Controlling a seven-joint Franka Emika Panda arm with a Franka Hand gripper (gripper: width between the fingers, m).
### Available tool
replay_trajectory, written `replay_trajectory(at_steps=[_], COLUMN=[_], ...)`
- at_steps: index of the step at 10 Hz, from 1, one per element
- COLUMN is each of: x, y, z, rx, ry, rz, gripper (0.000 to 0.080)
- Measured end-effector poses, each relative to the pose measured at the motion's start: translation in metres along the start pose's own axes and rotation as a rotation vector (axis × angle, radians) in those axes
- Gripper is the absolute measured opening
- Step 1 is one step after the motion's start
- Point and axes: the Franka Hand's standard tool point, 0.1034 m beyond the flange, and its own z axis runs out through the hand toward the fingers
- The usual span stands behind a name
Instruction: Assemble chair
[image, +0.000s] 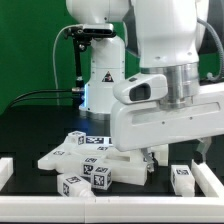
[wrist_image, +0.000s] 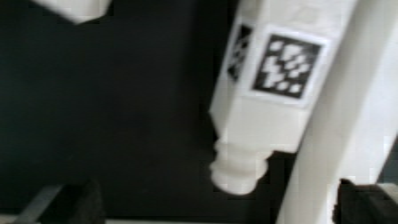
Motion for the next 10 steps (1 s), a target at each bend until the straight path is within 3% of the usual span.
replay_trajectory(at_steps=[7,10], x=[-0.008,-0.009], y=[-0.004,0.000], z=[0.028,0.030], rx=[0.000,-0.001], ry=[0.009,0.007], rz=[0.000,-0.010], gripper=[0.0649,0.0649])
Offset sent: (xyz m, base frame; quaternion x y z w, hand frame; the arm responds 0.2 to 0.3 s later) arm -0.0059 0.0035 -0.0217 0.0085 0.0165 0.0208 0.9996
